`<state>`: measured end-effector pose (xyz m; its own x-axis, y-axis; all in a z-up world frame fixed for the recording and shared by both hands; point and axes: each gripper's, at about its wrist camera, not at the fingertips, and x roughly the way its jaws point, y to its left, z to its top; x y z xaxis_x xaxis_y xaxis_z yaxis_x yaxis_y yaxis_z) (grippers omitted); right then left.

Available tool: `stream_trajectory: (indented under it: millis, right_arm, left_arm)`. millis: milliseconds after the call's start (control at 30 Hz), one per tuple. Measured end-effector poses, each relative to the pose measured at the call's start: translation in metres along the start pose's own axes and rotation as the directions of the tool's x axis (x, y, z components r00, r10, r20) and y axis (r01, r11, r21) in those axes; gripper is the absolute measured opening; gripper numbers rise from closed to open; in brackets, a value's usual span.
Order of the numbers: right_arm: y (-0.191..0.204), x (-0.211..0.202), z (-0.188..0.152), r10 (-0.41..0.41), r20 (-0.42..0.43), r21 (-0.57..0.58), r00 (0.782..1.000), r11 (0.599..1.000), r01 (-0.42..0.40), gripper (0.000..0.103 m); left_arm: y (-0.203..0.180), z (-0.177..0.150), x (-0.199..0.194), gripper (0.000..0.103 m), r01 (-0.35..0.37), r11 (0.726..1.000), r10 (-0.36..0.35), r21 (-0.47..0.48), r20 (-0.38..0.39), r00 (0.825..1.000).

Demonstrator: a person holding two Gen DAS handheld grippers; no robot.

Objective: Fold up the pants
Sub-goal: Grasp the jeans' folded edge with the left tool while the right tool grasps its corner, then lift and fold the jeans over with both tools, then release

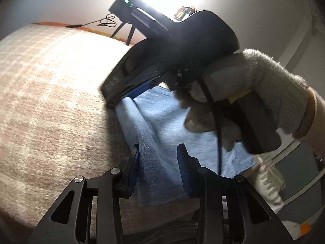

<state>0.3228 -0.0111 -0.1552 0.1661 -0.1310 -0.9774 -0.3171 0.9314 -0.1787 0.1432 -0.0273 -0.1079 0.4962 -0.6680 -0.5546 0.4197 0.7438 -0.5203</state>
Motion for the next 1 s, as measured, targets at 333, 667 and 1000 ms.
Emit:
stream_trajectory:
  millis: [333,667,1000]
  right_arm:
    - [-0.037,-0.018,-0.013,0.150,0.069,0.108,0.986,0.982,-0.157,0.010]
    - [-0.095,-0.058,-0.056,0.284,0.267,0.236,0.921,0.907,-0.348,0.004]
    - [-0.157,-0.101,-0.100,0.322,0.452,0.302,0.832,0.822,-0.483,0.003]
  left_arm:
    - [0.007,0.004,0.023,0.046,0.003,0.994,-0.012,-0.113,-0.077,0.997]
    - [-0.030,0.027,0.020,0.017,0.040,0.999,-0.039,0.009,-0.033,0.999]
    - [-0.091,0.048,0.020,0.016,0.132,0.982,-0.130,0.137,-0.022,0.991]
